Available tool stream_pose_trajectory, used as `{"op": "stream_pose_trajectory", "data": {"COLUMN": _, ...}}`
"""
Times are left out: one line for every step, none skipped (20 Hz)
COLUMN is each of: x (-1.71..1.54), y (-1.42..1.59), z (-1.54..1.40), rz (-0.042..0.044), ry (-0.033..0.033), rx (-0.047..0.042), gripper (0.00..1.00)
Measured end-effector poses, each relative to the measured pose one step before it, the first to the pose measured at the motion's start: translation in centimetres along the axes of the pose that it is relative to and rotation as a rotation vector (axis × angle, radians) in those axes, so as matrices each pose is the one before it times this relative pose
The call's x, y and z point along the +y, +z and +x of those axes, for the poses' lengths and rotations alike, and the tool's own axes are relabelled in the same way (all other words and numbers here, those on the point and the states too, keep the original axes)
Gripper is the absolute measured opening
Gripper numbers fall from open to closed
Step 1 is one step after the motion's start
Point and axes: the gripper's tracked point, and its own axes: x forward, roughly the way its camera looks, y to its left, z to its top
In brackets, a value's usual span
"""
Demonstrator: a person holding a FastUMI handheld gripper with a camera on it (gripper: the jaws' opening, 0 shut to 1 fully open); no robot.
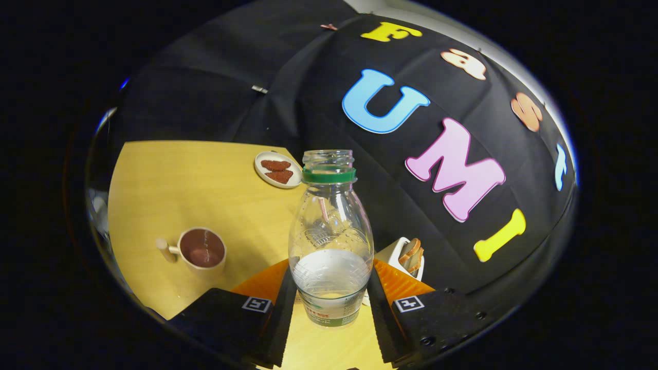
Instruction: Take the bottle from table, then pour the juice into the cup, finally place the bottle on the coaster
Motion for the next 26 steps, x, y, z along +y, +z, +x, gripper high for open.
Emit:
{"op": "stream_pose_trajectory", "data": {"x": -0.253, "y": -0.142, "z": 0.657, "rz": 0.05804, "ry": 0.01375, "rx": -0.01043, "gripper": 0.71}}
{"op": "stream_pose_trajectory", "data": {"x": -0.018, "y": -0.237, "z": 0.405, "rz": 0.05921, "ry": 0.01843, "rx": -0.01152, "gripper": 0.71}}
{"op": "stream_pose_trajectory", "data": {"x": 0.135, "y": -0.286, "z": 0.61, "rz": 0.05615, "ry": 0.01759, "rx": -0.01398, "gripper": 0.71}}
{"op": "stream_pose_trajectory", "data": {"x": -0.065, "y": -0.31, "z": 0.83, "rz": 0.04824, "ry": 0.01023, "rx": -0.00899, "gripper": 0.71}}
{"op": "stream_pose_trajectory", "data": {"x": -0.19, "y": -0.266, "z": 0.657, "rz": 0.04011, "ry": 0.00802, "rx": -0.00602, "gripper": 0.71}}
{"op": "stream_pose_trajectory", "data": {"x": 0.16, "y": -0.551, "z": 0.54, "rz": 0.02962, "ry": 0.01738, "rx": -0.00398, "gripper": 0.71}}
{"op": "stream_pose_trajectory", "data": {"x": 0.041, "y": -0.439, "z": 0.629, "rz": 0.02008, "ry": 0.00698, "rx": -0.0025, "gripper": 0.71}}
{"op": "stream_pose_trajectory", "data": {"x": 0.035, "y": -0.436, "z": 0.636, "rz": 0.0139, "ry": 0.00811, "rx": -0.00703, "gripper": 0.72}}
{"op": "stream_pose_trajectory", "data": {"x": -0.066, "y": -0.292, "z": 0.764, "rz": 0.0109, "ry": 0.00518, "rx": -0.01332, "gripper": 0.72}}
{"op": "stream_pose_trajectory", "data": {"x": 0.095, "y": -0.227, "z": 0.611, "rz": 0.01278, "ry": 0.00471, "rx": -0.01578, "gripper": 0.72}}
{"op": "stream_pose_trajectory", "data": {"x": -0.149, "y": -0.59, "z": 0.44, "rz": 0.01704, "ry": 0.00045, "rx": -0.0098, "gripper": 0.72}}
{"op": "stream_pose_trajectory", "data": {"x": -0.182, "y": -0.573, "z": 0.512, "rz": 0.02469, "ry": -0.00156, "rx": -0.00651, "gripper": 0.72}}
{"op": "stream_pose_trajectory", "data": {"x": 0.003, "y": -0.514, "z": 0.538, "rz": 0.02507, "ry": 0.00392, "rx": -0.00574, "gripper": 0.72}}
{"op": "stream_pose_trajectory", "data": {"x": -0.08, "y": -0.402, "z": 0.538, "rz": 0.02093, "ry": 0.00202, "rx": -0.00639, "gripper": 0.72}}
{"op": "stream_pose_trajectory", "data": {"x": -0.238, "y": -0.164, "z": 0.461, "rz": 0.01358, "ry": -0.00392, "rx": -0.00874, "gripper": 0.73}}
{"op": "stream_pose_trajectory", "data": {"x": -0.475, "y": -0.321, "z": 0.466, "rz": 0.00538, "ry": -0.00947, "rx": -0.01012, "gripper": 0.73}}
{"op": "stream_pose_trajectory", "data": {"x": -0.633, "y": -0.431, "z": 0.344, "rz": -0.00337, "ry": -0.01986, "rx": -0.00566, "gripper": 0.74}}
{"op": "stream_pose_trajectory", "data": {"x": -0.802, "y": -0.322, "z": 0.321, "rz": -0.00504, "ry": -0.02538, "rx": -0.0038, "gripper": 0.74}}
{"op": "stream_pose_trajectory", "data": {"x": -0.39, "y": -0.317, "z": 0.282, "rz": 0.00532, "ry": -0.0094, "rx": -0.00072, "gripper": 0.74}}
{"op": "stream_pose_trajectory", "data": {"x": -0.011, "y": -0.518, "z": 0.261, "rz": 0.01576, "ry": 0.00408, "rx": 0.00457, "gripper": 0.74}}
{"op": "stream_pose_trajectory", "data": {"x": 0.019, "y": -0.425, "z": 0.194, "rz": 0.01685, "ry": 0.00271, "rx": 0.00135, "gripper": 0.74}}
{"op": "stream_pose_trajectory", "data": {"x": -0.099, "y": -0.081, "z": 0.024, "rz": 0.02046, "ry": -0.00234, "rx": -0.00762, "gripper": 0.74}}
{"op": "stream_pose_trajectory", "data": {"x": 0.185, "y": 0.028, "z": -0.058, "rz": 0.02478, "ry": 0.0102, "rx": -0.01548, "gripper": 0.75}}
{"op": "stream_pose_trajectory", "data": {"x": 0.198, "y": 0.071, "z": -0.018, "rz": 0.01172, "ry": 0.00336, "rx": -0.01531, "gripper": 0.75}}
{"op": "stream_pose_trajectory", "data": {"x": -0.113, "y": -0.111, "z": 0.052, "rz": 0.00226, "ry": -0.00553, "rx": -0.00763, "gripper": 0.75}}
{"op": "stream_pose_trajectory", "data": {"x": -0.141, "y": -0.192, "z": 0.121, "rz": 0.00245, "ry": -0.00608, "rx": 0.00092, "gripper": 0.75}}
